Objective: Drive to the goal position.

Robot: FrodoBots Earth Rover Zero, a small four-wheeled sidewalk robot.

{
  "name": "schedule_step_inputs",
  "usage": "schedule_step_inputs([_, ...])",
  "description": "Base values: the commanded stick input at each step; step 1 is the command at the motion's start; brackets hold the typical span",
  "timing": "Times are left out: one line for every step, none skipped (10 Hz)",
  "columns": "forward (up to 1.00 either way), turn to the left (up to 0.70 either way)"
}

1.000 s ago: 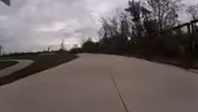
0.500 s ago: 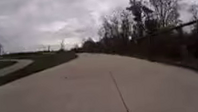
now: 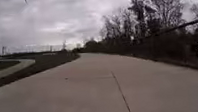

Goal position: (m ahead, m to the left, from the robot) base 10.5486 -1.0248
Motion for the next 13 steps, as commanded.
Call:
schedule_step_inputs([0.0,0.0])
schedule_step_inputs([0.0,0.0])
schedule_step_inputs([0.0,0.0])
schedule_step_inputs([0.44,0.0])
schedule_step_inputs([1.0,0.0])
schedule_step_inputs([1.0,0.0])
schedule_step_inputs([1.0,0.0])
schedule_step_inputs([1.0,0.0])
schedule_step_inputs([1.0,0.0])
schedule_step_inputs([1.0,0.0])
schedule_step_inputs([1.0,0.0])
schedule_step_inputs([1.0,0.0])
schedule_step_inputs([1.0,0.0])
